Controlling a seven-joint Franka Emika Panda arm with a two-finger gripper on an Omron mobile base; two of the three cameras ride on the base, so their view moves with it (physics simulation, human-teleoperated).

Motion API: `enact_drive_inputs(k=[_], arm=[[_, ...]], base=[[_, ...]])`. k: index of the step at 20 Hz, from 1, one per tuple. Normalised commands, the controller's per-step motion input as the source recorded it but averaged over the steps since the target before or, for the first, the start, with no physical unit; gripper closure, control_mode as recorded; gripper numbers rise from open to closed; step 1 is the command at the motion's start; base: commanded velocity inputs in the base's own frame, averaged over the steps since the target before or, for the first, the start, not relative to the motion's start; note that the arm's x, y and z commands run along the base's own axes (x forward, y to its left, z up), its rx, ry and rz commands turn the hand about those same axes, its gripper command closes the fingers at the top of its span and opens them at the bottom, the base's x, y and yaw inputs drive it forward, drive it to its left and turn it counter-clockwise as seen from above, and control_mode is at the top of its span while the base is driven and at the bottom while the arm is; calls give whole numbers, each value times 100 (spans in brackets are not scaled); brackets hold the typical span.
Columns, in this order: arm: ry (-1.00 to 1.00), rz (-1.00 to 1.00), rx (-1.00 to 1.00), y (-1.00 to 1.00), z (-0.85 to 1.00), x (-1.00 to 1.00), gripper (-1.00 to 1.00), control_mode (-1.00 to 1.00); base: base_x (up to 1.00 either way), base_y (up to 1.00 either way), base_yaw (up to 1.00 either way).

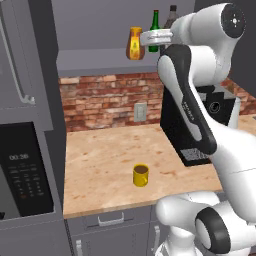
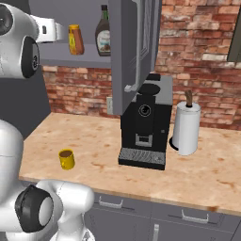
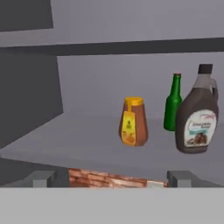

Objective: Pick the syrup bottle and honey bottle from the cabinet and place them next to the mug.

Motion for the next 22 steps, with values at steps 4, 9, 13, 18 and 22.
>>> enact_drive_inputs(k=[4,9,13,18,22], arm=[[0,-16,-8,16,-15,8,-100,-100],[0,-24,-3,0,-24,0,-100,-100],[11,-15,-1,-12,-6,33,-100,-100],[26,-3,0,-6,7,48,-100,-100],[19,1,0,-5,4,24,-100,-100]], base=[[0,0,0],[0,0,0],[0,0,0],[0,0,0],[0,0,0]])
